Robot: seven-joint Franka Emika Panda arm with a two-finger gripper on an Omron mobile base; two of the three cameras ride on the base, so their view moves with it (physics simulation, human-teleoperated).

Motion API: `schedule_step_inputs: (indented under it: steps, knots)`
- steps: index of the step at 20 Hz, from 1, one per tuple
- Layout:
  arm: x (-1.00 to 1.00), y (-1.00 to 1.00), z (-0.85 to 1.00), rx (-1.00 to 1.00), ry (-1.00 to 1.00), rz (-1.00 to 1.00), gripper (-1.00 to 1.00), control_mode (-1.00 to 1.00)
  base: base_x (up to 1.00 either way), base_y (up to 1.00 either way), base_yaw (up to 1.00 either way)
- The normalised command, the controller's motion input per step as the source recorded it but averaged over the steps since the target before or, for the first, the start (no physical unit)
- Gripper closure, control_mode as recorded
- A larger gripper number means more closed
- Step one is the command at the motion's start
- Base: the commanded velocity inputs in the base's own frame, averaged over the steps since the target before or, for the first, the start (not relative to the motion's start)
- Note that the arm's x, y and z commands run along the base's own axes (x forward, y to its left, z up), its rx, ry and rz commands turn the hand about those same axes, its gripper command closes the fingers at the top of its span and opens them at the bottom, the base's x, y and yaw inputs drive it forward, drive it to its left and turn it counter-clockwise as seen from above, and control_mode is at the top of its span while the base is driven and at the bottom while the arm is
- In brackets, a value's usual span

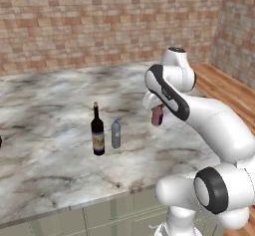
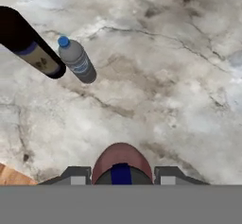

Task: Place the drinks on the dining counter in a tight cluster.

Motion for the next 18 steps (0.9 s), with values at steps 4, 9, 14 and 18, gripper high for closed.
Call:
schedule_step_inputs:
  steps: [4, 9, 14, 18]
  knots:
    - [0.24, 0.02, -0.24, 0.00, -0.03, 0.33, 1.00, -1.00, 0.00, 0.00, 0.00]
    - [0.02, 0.14, -0.66, 0.00, -0.18, 0.28, 1.00, -1.00, 0.00, 0.00, 0.00]
    - [0.00, 0.08, -0.63, 0.00, -0.16, 0.19, 1.00, -1.00, 0.00, 0.00, 0.00]
    - [0.10, 0.06, -0.17, -0.02, -0.06, 0.11, 1.00, -1.00, 0.00, 0.00, 0.00]
